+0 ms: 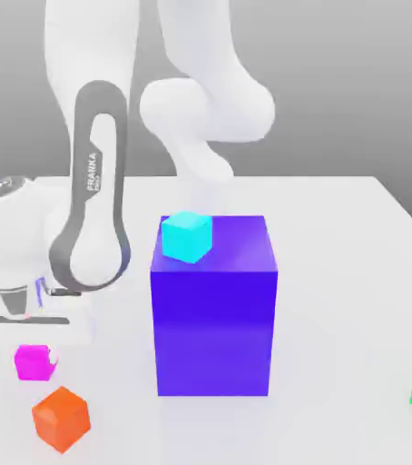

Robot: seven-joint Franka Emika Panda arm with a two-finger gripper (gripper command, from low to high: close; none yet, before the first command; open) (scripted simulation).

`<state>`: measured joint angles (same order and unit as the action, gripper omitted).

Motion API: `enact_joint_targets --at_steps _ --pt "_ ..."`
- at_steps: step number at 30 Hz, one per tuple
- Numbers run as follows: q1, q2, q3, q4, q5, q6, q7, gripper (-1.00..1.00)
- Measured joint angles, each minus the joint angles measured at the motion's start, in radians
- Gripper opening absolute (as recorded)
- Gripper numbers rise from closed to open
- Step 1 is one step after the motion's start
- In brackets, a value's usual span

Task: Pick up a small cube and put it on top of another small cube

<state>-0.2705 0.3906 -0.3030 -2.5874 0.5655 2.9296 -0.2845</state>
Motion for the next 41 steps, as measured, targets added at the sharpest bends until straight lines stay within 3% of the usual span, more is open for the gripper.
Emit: enact_joint_targets --at_steps 9,14,33,37,38,41 --pt "0.154 -0.202 -0.212 -0.059 -0.282 -0.128 0.216 -1.0" --pt "0.247 -0.242 -0.073 0.04 -0.241 -0.183 0.152 -1.0" --pt "0.736 -0.226 0.407 0.176 -0.542 -0.331 -0.077 -1.0" --pt "0.834 -0.077 0.432 0.215 -0.652 -0.247 -0.078 -1.0" --pt "0.842 -0.052 0.429 0.218 -0.662 -0.227 -0.074 1.0" --pt "0.842 -0.052 0.429 0.218 -0.662 -0.227 -0.074 1.0"
